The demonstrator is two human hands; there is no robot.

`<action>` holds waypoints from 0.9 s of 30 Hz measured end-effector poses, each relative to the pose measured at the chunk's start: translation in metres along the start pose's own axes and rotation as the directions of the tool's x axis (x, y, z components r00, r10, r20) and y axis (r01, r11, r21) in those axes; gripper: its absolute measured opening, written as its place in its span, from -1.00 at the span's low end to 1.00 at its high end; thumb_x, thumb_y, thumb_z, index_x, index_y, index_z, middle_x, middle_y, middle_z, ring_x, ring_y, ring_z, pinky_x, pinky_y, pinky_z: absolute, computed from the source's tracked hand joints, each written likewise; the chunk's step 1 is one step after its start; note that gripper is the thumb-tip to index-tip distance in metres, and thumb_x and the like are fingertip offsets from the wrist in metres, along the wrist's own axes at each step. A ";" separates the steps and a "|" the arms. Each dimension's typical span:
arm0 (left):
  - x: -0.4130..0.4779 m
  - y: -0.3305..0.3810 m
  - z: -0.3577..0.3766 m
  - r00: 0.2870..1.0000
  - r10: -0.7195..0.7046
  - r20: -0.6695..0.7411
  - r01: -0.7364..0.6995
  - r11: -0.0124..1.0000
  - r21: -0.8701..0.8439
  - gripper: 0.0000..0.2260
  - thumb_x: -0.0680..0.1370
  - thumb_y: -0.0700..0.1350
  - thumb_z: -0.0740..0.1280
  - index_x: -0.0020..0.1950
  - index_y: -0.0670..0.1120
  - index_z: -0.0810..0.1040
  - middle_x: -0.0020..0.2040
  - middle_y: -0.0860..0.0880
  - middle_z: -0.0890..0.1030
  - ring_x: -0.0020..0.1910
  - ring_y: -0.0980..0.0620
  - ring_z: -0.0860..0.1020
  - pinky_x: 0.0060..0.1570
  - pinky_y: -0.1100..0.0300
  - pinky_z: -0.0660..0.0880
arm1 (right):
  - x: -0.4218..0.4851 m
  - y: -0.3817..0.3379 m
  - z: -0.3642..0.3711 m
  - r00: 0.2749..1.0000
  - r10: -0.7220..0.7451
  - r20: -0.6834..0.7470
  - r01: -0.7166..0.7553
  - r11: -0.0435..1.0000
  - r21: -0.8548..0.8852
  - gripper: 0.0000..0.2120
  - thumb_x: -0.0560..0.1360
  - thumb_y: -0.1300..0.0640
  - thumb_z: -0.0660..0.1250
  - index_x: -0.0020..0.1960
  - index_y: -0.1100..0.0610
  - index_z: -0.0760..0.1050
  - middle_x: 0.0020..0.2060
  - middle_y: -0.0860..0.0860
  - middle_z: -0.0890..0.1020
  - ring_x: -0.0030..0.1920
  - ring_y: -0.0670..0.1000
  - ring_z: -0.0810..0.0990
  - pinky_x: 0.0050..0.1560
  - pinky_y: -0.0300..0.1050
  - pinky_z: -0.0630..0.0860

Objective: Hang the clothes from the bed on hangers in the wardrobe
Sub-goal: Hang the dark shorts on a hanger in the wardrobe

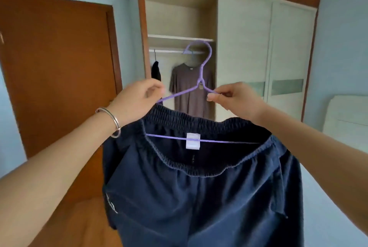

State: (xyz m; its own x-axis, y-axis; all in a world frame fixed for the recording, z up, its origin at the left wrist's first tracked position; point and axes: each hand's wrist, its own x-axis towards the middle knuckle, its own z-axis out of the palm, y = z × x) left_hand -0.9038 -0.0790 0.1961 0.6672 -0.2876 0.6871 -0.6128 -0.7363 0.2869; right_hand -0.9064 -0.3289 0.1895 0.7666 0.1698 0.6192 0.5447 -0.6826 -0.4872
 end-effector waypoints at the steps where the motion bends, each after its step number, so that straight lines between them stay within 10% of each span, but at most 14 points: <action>1: -0.009 -0.028 -0.013 0.999 -0.040 0.021 0.039 0.998 0.043 -0.76 0.58 0.02 0.14 0.18 0.03 0.49 0.04 0.14 0.51 0.01 0.19 0.47 -0.03 0.43 0.36 | 0.014 -0.005 0.014 1.000 0.000 -0.010 0.001 1.000 0.031 -0.73 0.49 0.03 0.32 -0.14 0.24 0.61 -0.55 -0.04 0.36 -0.56 -0.18 0.31 -0.52 -0.45 0.25; 8: -0.026 -0.158 -0.044 0.975 -0.206 -0.087 0.220 0.955 0.200 -0.68 0.60 0.08 0.03 -0.18 -0.05 0.43 -0.47 0.00 0.36 -0.51 0.03 0.32 -0.48 0.19 0.16 | 0.088 -0.042 0.110 0.993 -0.111 0.049 0.101 0.979 0.178 -0.83 0.49 0.06 0.34 -0.04 0.11 0.66 -0.50 -0.04 0.49 -0.45 -0.16 0.34 -0.37 -0.36 0.34; 11: -0.022 -0.196 -0.049 0.946 -0.247 -0.210 0.283 0.944 0.168 -0.60 0.62 0.02 0.00 -0.40 -0.06 0.24 -0.47 -0.01 0.28 -0.47 0.03 0.28 -0.46 0.17 0.14 | 0.115 -0.051 0.146 0.970 -0.215 0.115 0.199 0.970 0.138 -0.81 0.50 0.05 0.31 0.03 0.06 0.64 -0.17 0.33 0.62 -0.28 0.11 0.50 -0.15 -0.13 0.43; 21: 0.048 -0.338 -0.044 0.916 -0.389 0.096 0.365 0.909 0.201 -0.53 0.61 0.13 -0.07 -0.25 -0.02 0.54 -0.33 -0.01 0.52 -0.28 -0.05 0.49 -0.27 0.19 0.35 | 0.235 -0.023 0.283 0.964 -0.223 0.142 0.183 0.950 0.253 -0.78 0.50 0.07 0.31 0.00 0.17 0.64 0.01 0.40 0.57 0.10 0.36 0.50 0.19 0.16 0.43; 27: 0.122 -0.392 -0.027 0.982 -0.173 0.080 0.159 0.975 0.152 -0.68 0.58 0.07 0.13 -0.21 -0.06 0.54 -0.40 0.01 0.52 -0.46 0.07 0.44 -0.43 0.42 0.34 | 0.319 -0.016 0.350 0.964 -0.160 0.212 0.079 0.934 0.348 -0.77 0.48 0.03 0.34 -0.10 0.18 0.65 -0.49 0.13 0.51 -0.45 -0.14 0.38 -0.35 -0.36 0.36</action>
State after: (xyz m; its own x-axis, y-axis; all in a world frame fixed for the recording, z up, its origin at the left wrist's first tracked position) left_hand -0.5939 0.1914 0.1853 0.7950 -0.2042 0.5713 -0.4268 -0.8574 0.2875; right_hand -0.5518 -0.0153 0.1791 0.7239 0.4237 0.5446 0.6876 -0.3773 -0.6204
